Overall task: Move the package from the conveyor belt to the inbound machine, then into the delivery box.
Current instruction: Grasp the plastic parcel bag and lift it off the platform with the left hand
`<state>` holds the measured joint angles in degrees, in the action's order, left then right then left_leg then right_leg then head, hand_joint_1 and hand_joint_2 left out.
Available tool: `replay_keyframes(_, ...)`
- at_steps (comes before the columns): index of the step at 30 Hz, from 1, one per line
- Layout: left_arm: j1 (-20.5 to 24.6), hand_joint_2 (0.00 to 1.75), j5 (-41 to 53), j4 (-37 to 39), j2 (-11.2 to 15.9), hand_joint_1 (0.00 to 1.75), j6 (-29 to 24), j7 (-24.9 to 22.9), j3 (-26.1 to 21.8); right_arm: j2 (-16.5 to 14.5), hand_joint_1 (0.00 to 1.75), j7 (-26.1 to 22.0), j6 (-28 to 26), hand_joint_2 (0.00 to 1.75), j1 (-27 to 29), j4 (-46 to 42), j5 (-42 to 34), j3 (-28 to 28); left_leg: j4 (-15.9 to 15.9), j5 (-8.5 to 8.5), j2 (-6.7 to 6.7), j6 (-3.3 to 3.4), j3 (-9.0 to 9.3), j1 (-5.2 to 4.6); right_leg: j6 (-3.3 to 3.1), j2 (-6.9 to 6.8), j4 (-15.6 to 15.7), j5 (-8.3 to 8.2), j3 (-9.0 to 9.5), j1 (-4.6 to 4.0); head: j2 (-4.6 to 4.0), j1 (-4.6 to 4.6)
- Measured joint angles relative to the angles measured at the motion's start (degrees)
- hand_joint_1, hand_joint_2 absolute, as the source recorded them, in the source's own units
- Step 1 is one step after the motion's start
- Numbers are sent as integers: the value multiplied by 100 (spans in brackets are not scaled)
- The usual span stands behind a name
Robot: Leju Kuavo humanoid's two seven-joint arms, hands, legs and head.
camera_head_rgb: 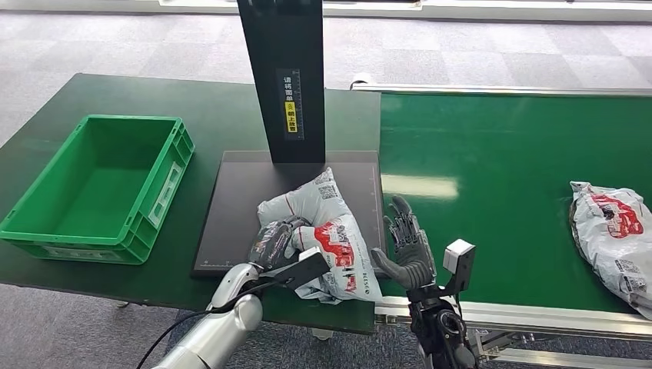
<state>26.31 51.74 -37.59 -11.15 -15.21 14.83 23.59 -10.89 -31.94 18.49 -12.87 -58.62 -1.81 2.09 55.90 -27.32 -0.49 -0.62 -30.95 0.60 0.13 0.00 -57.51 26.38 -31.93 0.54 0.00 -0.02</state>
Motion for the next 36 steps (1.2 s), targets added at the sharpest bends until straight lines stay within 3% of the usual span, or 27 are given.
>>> replay_keyframes(11, -662, 175, -1497, -894, -9, 175, -3, 1064, -626, -11, 0, 62, -26, 175, 115, -148, -3, -46, 2, 3, 19, -3, -47, 2, -2, 11, -2, -2, -65, -2, 0, -1)
replay_keyframes(17, -900, 175, -2034, -1414, 1, 175, -465, 1783, -980, -32, 0, 54, -82, 175, 115, -149, -55, -50, 5, 4, 17, -3, -87, 1, -2, 10, -2, -3, -104, -2, 0, -1)
replay_keyframes(25, -952, 175, -2105, -1705, 26, 175, -632, 1938, -1184, -57, 0, 54, -96, 175, 115, -149, -73, -57, 5, 4, 17, -3, -107, 1, -2, 10, -3, -3, -122, -2, 0, -1)
replay_keyframes(32, -972, 175, -1959, -2238, 169, 175, -2100, 2485, -1153, -91, 0, 57, -95, 175, 105, -148, -119, -62, 5, 4, 17, -3, -112, 2, -2, 10, -3, -3, -128, -2, -1, -2)
replay_keyframes(36, -975, 175, -854, -2986, 277, 175, -2302, 2497, -1202, -99, 0, 57, -86, 175, 57, -132, -147, -66, 5, 5, 17, -3, -115, 3, -2, 9, -4, -2, -129, -3, -1, -1)
